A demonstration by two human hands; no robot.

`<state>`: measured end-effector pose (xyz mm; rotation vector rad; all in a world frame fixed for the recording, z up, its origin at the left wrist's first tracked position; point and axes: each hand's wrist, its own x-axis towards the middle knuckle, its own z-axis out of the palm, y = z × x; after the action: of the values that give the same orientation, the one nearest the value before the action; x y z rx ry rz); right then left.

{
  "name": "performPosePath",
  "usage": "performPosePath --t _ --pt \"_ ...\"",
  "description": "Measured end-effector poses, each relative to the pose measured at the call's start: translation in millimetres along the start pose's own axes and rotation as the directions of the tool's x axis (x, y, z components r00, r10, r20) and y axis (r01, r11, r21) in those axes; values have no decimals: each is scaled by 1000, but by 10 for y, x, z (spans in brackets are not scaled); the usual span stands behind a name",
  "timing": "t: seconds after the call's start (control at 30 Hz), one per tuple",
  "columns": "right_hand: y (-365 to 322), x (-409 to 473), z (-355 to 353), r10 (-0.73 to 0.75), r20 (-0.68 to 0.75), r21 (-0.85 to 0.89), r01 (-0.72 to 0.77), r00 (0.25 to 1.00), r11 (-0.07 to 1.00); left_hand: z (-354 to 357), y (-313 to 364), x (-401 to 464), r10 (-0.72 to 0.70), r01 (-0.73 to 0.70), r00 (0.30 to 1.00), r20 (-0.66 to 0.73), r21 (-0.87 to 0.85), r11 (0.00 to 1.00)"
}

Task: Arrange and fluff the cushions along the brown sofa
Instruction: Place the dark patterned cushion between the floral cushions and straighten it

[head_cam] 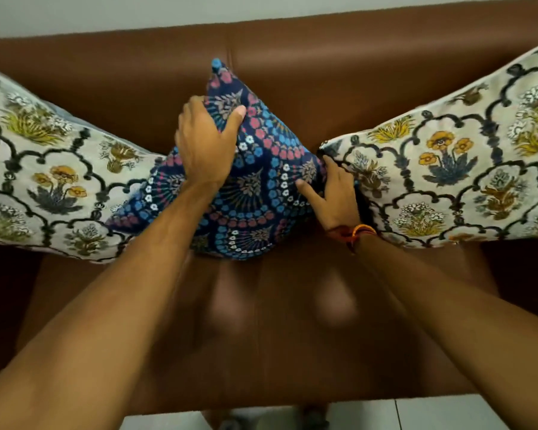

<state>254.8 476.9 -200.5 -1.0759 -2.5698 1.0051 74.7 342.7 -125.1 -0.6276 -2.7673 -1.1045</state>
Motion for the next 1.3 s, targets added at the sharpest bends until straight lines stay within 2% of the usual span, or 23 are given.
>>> performPosePath --t 0.07,0.23,0.37,0.47,0.53,0.67,0.73,0.8,0.87,0.93,1.07,1.13,1.17,1.2,1.23,1.27,1.3 --pt "37 -67 -41 -16 -47 -74 12 999 997 -26 58 -107 56 -61 997 -48 -104 993" --pt "204 -174 -244 -58 -194 -195 20 979 981 10 441 -118 194 -212 976 -101 -224 951" --pt "163 5 -397 -28 -318 -185 -33 948 982 76 606 173 195 -214 976 -95 -264 941" --pt "90 108 -430 -49 -303 -193 -11 952 981 183 578 273 172 -172 985 -7 -125 977" --pt "21 109 -393 -120 -281 -189 68 952 980 224 538 262 173 -171 985 24 -57 984" --pt "-226 102 -253 -375 -290 -150 345 880 926 171 266 36 206 -202 971 -118 48 978" --pt "-367 82 -122 -519 -261 -226 472 814 852 174 20 -224 274 -257 952 -134 130 958" --pt "-456 60 61 -610 -195 -342 530 768 776 250 -210 -474 346 -331 938 -14 257 908" --pt "-455 109 207 -642 -137 -455 527 755 717 368 -390 -548 376 -371 924 66 388 844" --pt "-367 251 223 -618 -145 -511 476 773 716 438 -493 -433 389 -383 918 80 439 813" --pt "-213 501 133 -536 -151 -440 428 831 789 376 -728 -158 402 -411 908 115 429 805" --pt "-266 528 100 -431 -222 -309 357 875 882 246 -852 -60 359 -378 925 124 393 838" --pt "-328 529 66 -314 -293 -184 269 903 945 173 -895 -40 329 -350 937 121 378 857" --pt "-438 517 46 -202 -360 -61 193 911 979 60 -957 -27 297 -316 949 109 378 870" --pt "-562 498 38 -153 -409 -2 167 900 986 -68 -1029 -15 281 -296 955 94 378 877" --pt "-651 451 10 -193 -442 -34 198 876 980 -150 -1066 -40 283 -292 956 81 375 880" --pt "-816 412 63 -305 -436 -104 289 847 952 -303 -1157 -48 290 -291 955 59 376 880"
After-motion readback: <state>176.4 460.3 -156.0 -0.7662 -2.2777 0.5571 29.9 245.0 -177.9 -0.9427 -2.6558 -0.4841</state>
